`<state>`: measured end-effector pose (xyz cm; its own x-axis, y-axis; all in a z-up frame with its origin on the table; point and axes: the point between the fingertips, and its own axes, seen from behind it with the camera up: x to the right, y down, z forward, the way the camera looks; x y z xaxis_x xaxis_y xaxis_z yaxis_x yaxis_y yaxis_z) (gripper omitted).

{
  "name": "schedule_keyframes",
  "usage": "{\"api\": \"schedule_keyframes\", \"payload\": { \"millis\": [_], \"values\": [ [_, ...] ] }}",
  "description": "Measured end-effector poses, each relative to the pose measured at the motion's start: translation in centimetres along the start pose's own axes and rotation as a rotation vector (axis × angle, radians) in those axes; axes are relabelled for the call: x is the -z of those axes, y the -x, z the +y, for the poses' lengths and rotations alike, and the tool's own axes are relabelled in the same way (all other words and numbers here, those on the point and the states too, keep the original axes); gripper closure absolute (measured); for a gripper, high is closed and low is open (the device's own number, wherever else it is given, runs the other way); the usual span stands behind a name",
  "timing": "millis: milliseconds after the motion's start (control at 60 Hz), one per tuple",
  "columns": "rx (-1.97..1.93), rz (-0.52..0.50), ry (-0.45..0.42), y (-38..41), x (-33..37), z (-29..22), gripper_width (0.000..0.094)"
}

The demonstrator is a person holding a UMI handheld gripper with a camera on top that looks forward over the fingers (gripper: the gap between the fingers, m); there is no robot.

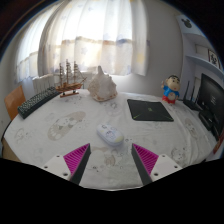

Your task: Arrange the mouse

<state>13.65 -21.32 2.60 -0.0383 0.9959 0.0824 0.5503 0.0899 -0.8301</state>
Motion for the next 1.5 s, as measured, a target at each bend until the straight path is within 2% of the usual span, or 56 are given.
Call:
{"api": "schedule_keyframes", "payload": {
  "millis": [217, 550, 767, 817, 850, 883, 917, 1000, 1083, 1250, 1367, 1433, 1500],
  "values": [
    [0.012, -0.001, -0.009, -0.7, -4.6, -0.2, 0.0087],
    [0.040, -0.044, -0.022, -1.6, -10.2, -3.2, 0.0084],
    [0.018, -0.058, 0.010, -1.8, -12.1, -3.3, 0.0082],
    [0.017, -0.066, 0.014, -1.7, -12.2, -3.2, 0.0111],
    [0.010, -0.078, 0.017, -1.3, -12.2, -3.2, 0.0175],
    [0.000, -0.098, 0.026, -0.7, -12.2, -2.9, 0.0289],
    [-0.010, -0.121, 0.036, -0.1, -12.1, -2.8, 0.0471],
    [0.003, -0.143, 0.046, 0.4, -12.0, -3.0, 0.0550],
    [0.008, -0.175, 0.047, 0.0, -11.5, -4.6, 0.0574],
    [0.004, -0.144, -0.102, -5.3, -10.4, -15.0, 0.0575],
    [-0.015, -0.072, -0.173, -11.7, -12.3, -21.3, 0.0576],
    [-0.027, -0.026, -0.184, -15.2, -14.6, -23.0, 0.0575],
    [-0.049, -0.020, -0.164, -17.7, -17.5, -22.5, 0.0577]
  ]
}}
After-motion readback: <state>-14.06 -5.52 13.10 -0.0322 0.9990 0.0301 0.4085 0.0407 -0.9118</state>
